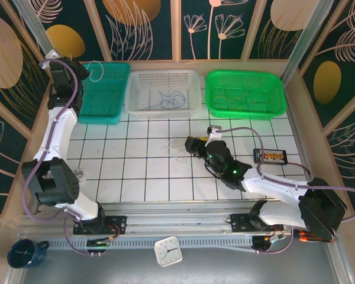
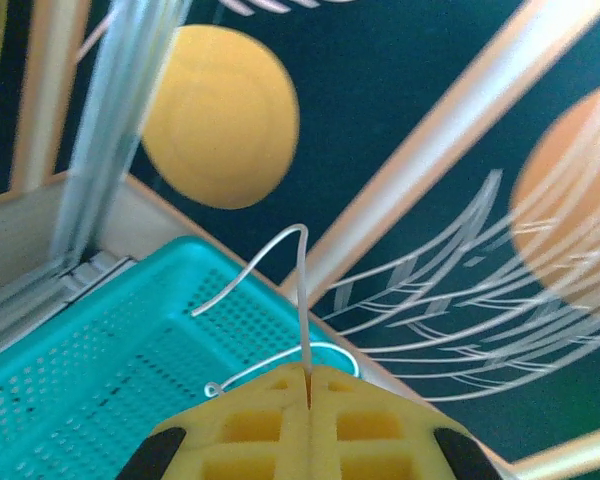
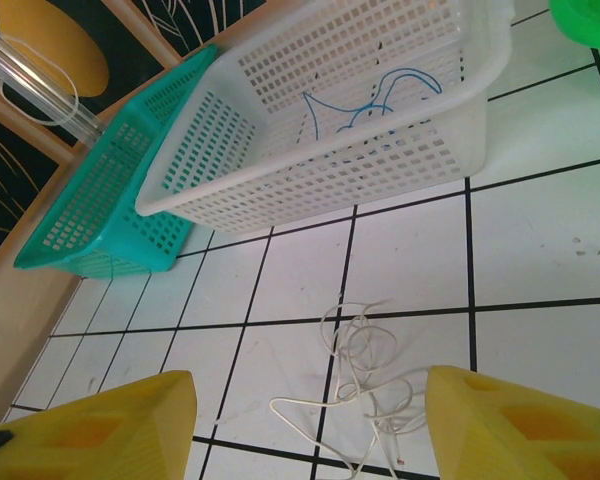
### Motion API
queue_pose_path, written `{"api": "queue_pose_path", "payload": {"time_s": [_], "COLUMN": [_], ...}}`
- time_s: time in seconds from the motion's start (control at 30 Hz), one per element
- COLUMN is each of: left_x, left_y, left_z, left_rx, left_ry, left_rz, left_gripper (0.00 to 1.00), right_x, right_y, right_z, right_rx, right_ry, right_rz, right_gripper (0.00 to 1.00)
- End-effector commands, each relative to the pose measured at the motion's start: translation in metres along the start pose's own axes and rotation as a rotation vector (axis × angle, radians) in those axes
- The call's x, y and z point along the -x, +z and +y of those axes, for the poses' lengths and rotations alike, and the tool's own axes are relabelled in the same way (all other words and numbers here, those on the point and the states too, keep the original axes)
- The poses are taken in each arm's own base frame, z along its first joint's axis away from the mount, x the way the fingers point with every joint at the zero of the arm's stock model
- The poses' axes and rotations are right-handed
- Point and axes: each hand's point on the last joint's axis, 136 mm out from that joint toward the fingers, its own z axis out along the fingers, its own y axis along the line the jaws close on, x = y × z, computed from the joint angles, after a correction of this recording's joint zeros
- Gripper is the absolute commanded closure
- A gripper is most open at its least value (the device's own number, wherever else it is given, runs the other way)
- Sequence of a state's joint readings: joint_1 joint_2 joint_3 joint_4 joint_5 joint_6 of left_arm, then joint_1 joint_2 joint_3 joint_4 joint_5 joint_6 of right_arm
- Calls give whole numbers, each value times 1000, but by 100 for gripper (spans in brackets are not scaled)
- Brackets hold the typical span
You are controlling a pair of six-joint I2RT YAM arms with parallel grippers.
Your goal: Untangle the cables
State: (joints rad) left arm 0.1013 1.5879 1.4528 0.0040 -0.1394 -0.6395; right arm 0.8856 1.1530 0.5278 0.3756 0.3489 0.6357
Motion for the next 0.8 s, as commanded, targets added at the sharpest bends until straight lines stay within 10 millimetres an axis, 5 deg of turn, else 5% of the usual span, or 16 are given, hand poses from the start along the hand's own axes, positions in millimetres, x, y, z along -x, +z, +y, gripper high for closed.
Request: {"api": "queue_pose_path", "payload": {"time_s": [0.0, 0.17, 0.37, 0.47, 0.6, 0.77], "left_x": [0, -53, -71, -61, -73, -111], "left_y": [19, 48, 43, 24, -7, -54], "left_z": [21, 55, 43, 16, -9, -38], "left_rx": [52, 111, 16, -89, -238, -370], "left_ry": [-9, 47, 58, 50, -1, -15], "left_rz": [-27, 93, 177, 203, 288, 399], "left_gripper": [100, 90, 27, 7, 1, 1], "right_x": [3, 1, -12, -19, -31, -56], "right_y": [-4, -3, 5, 9, 15, 25], "right_z": [-6, -6, -3, -1, 4, 4], "right_rx": [-25, -23, -5, 9, 43, 68], "right_ry": [5, -6, -36, -50, -80, -136], "right_rz": [-1, 15, 79, 104, 150, 245], "right_gripper": [38, 37, 38, 38, 38, 39]}}
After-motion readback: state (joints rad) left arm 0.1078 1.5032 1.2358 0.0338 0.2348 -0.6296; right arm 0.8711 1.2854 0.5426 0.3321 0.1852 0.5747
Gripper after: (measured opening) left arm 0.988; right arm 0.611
